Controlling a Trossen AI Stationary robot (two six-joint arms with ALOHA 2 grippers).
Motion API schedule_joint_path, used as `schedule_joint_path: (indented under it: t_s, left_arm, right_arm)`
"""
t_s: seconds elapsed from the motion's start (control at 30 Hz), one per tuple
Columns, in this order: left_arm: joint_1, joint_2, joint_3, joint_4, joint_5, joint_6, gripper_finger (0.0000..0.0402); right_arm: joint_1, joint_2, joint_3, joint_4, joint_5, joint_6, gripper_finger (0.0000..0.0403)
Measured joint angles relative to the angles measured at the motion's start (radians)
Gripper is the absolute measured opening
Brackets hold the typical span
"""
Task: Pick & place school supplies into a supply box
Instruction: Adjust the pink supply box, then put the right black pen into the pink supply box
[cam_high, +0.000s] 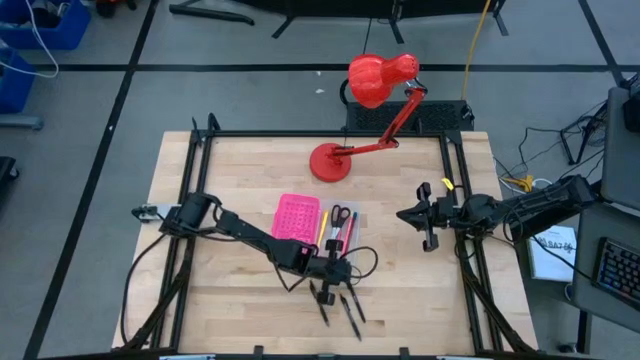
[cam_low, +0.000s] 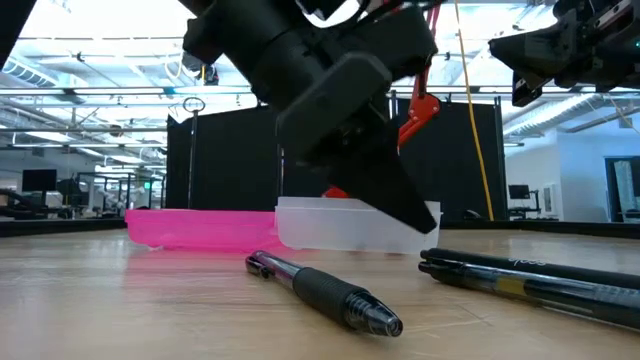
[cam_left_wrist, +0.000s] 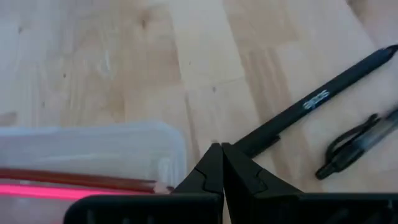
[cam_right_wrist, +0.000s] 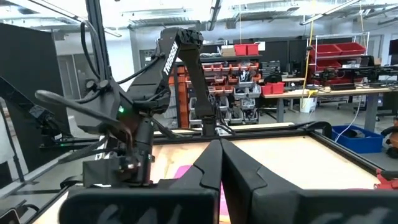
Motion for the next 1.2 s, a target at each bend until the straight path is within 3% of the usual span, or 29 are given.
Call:
schedule_joint_path:
  t_s: [0.27,0.47,0.6,0.73,0.9,1.1,1.2]
  left_arm:
    - [0.063,0.001,0.0,0.006,-0.007,0.001,0.0006]
    - [0.08,-0.006,0.0,0.025,0.066,0.107,0.0004]
    - [0.044,-0.095,-0.002,0.02,0.116,0.256,0.0004]
    - [0.012,-0.285,-0.014,-0.134,0.105,0.421,0.0003]
    - [0.036,-0.598,-0.23,-0.095,0.03,0.443,0.0002]
    - [0.102,-0.95,-0.702,0.279,0.122,0.276,0.0002]
    - [0.134,-1.092,-0.87,0.373,-0.012,0.176,0.0004]
  right_arm:
    - [0.0,0.0,0.0,0.0,0.0,-0.007,0.0]
    - [0.0,0.0,0.0,-0.001,0.0,-0.011,0.0]
    - [0.0,0.0,0.0,-0.007,0.0,-0.018,0.0]
    - [0.0,0.001,0.0,-0.015,-0.001,-0.022,0.0]
    - [0.0,0.004,0.0,-0.022,-0.001,-0.023,0.0]
    - [0.0,0.006,0.0,-0.03,-0.001,-0.026,0.0]
    - [0.0,0.006,0.0,-0.029,-0.001,-0.026,0.0]
